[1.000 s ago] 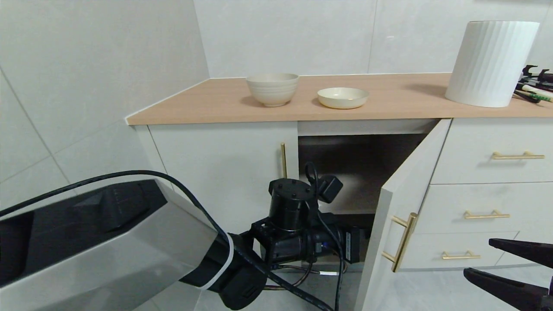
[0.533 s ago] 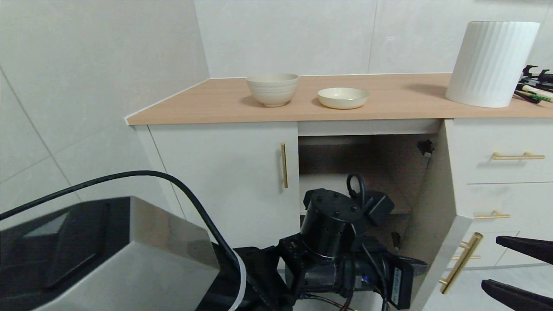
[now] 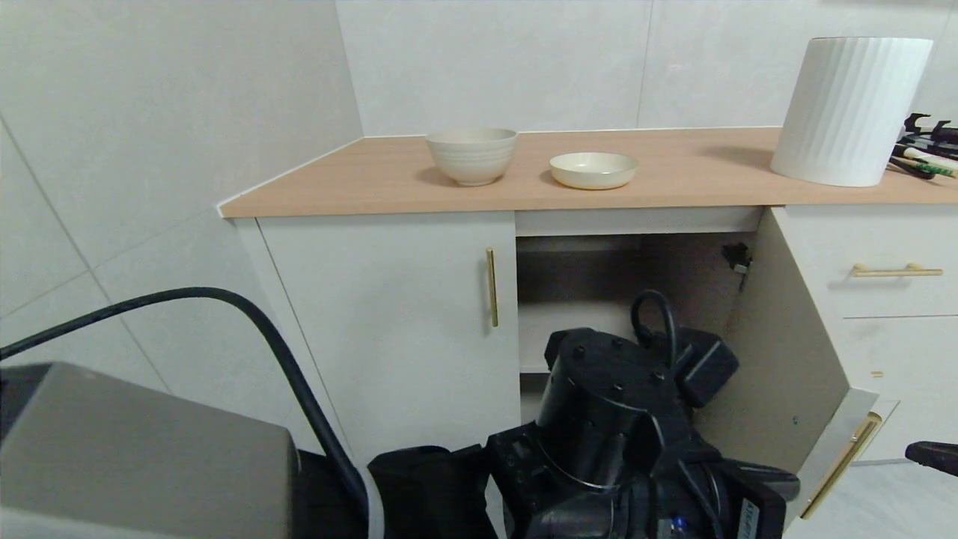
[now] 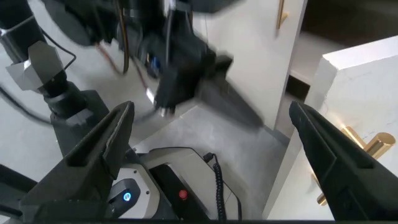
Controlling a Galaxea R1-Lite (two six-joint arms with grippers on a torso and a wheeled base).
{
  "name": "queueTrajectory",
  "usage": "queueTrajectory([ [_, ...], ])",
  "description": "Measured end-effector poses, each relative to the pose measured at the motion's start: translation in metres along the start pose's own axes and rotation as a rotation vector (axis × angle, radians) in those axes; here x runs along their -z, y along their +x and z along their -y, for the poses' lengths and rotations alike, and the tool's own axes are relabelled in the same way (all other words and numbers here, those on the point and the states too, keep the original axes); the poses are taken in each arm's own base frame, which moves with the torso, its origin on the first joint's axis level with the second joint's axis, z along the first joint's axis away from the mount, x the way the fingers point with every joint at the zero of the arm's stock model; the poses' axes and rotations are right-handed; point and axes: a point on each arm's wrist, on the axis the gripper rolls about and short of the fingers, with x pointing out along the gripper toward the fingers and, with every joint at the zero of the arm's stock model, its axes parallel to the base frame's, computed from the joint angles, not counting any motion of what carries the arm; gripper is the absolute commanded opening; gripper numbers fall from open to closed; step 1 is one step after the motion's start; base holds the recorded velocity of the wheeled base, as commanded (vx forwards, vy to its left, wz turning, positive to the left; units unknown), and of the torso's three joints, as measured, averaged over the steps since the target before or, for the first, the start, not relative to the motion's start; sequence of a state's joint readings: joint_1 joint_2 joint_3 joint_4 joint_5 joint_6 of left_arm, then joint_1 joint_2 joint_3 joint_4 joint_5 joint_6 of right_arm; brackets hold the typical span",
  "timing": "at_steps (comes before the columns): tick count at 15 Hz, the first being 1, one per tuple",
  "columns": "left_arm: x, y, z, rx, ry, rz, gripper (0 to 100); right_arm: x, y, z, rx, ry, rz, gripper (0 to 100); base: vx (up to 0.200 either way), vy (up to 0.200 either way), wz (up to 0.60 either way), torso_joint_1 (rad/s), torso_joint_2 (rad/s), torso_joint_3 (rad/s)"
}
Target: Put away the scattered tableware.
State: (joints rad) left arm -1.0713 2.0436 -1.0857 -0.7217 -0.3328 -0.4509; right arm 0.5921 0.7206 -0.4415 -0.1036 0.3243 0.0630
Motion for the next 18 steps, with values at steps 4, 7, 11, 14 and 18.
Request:
queueTrajectory([
  [4, -0.015, -0.008, -0.024, -0.099, -0.046, -0.034, 0, 0.0, -0.001, 0.0, -0.001, -0.001, 0.003, 100, 0.0, 0.0, 0.0, 0.0, 0.0, 0.0],
  [7, -0.034, 0.011, -0.035, -0.147, -0.058, -0.032, 0, 0.001, 0.001, 0.0, 0.0, 0.001, -0.006, 100, 0.0, 0.0, 0.0, 0.0, 0.0, 0.0],
  [11, -0.027, 0.05, -0.038, -0.155, -0.057, -0.065, 0, 0.002, 0.001, 0.001, 0.0, 0.003, -0.01, 100, 0.0, 0.0, 0.0, 0.0, 0.0, 0.0],
  [14, -0.016, 0.065, -0.022, -0.111, -0.041, -0.086, 0, 0.002, 0.002, 0.001, -0.001, 0.004, -0.011, 100, 0.0, 0.0, 0.0, 0.0, 0.0, 0.0],
  [18, -0.001, 0.066, 0.014, -0.049, -0.025, -0.13, 0, 0.003, 0.002, 0.001, -0.001, 0.004, -0.014, 100, 0.0, 0.0, 0.0, 0.0, 0.0, 0.0],
])
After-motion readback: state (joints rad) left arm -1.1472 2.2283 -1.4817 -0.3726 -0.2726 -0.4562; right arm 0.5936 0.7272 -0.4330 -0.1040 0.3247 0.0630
